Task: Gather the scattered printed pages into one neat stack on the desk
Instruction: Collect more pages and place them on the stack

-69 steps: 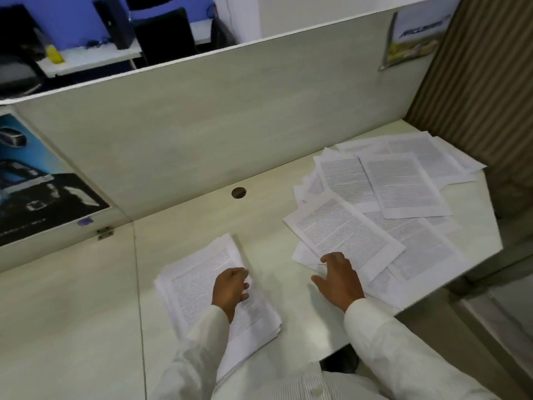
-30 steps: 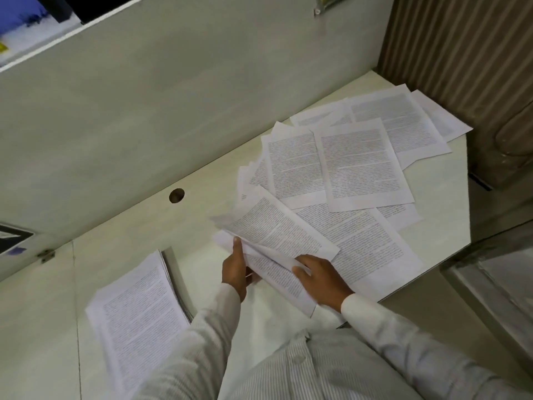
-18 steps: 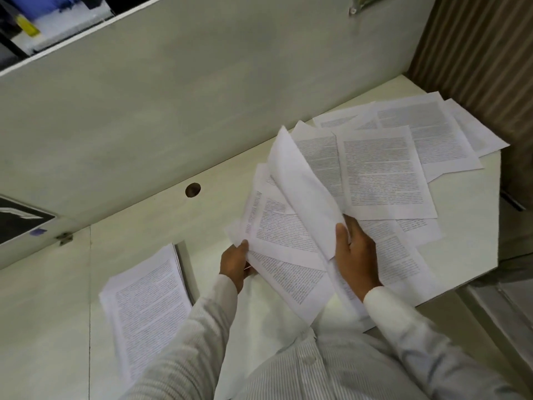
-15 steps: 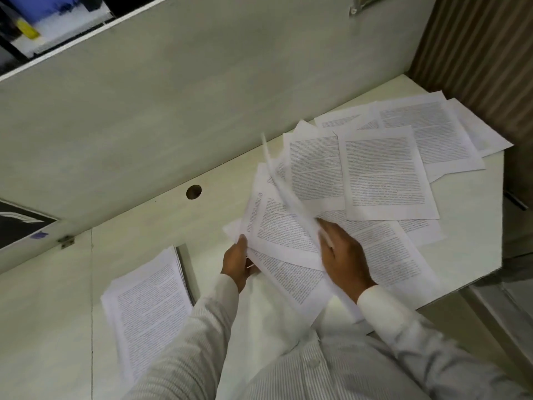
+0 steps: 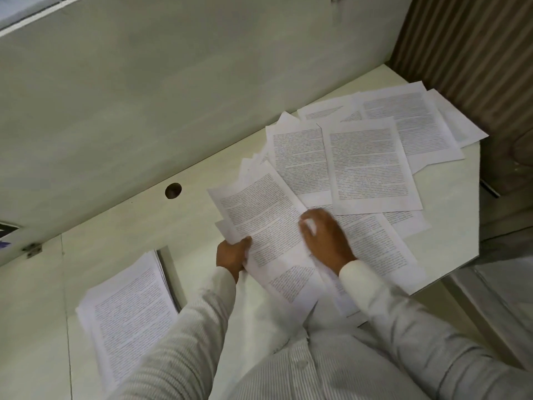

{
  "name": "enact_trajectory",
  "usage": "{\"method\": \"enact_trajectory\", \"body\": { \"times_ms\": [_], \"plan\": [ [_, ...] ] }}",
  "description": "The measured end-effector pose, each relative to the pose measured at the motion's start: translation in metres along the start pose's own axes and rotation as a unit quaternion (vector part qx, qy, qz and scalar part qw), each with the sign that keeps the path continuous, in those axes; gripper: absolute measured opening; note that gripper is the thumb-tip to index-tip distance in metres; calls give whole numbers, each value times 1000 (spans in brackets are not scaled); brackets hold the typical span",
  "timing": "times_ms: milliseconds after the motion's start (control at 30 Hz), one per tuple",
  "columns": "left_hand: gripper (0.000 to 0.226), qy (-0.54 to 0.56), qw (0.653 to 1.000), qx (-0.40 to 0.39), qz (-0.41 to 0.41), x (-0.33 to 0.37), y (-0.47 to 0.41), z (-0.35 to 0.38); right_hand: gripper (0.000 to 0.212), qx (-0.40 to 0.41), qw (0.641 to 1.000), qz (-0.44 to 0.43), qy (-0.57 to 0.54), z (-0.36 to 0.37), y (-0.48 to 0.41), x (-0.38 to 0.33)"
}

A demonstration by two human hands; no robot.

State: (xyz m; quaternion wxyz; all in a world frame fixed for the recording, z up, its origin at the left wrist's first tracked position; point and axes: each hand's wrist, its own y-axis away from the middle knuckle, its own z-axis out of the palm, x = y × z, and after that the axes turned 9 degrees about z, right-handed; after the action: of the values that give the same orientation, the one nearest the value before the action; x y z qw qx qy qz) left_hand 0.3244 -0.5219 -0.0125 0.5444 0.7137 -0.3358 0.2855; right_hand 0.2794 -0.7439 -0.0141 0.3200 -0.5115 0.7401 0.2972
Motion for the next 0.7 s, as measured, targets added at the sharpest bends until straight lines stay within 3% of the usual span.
{"method": "enact_trajectory", "body": {
  "times_ms": [67, 133, 267, 400, 567, 700],
  "plan": [
    [47, 33, 999, -6, -17, -1, -2, 2, 26, 43, 992, 89, 80, -12, -17, 14],
    [47, 54, 998, -17, -30, -1, -1, 10, 31, 18, 973, 171, 152, -16, -25, 26],
    [44, 29, 998, -42, -23, -1, 5, 42, 24, 6, 972, 166, 166, -16, -29, 26],
    [37, 8, 1000, -11, 10, 5, 6, 55, 24, 6, 973, 182, 143, -22, -33, 28],
    [34, 20, 999, 37, 25, 9, -5, 13, 25, -2, 982, 163, 95, -26, -32, 37],
    [46, 48, 995, 80, 23, 7, -9, -41, 21, -8, 983, 139, 123, -22, -27, 39]
  ]
}}
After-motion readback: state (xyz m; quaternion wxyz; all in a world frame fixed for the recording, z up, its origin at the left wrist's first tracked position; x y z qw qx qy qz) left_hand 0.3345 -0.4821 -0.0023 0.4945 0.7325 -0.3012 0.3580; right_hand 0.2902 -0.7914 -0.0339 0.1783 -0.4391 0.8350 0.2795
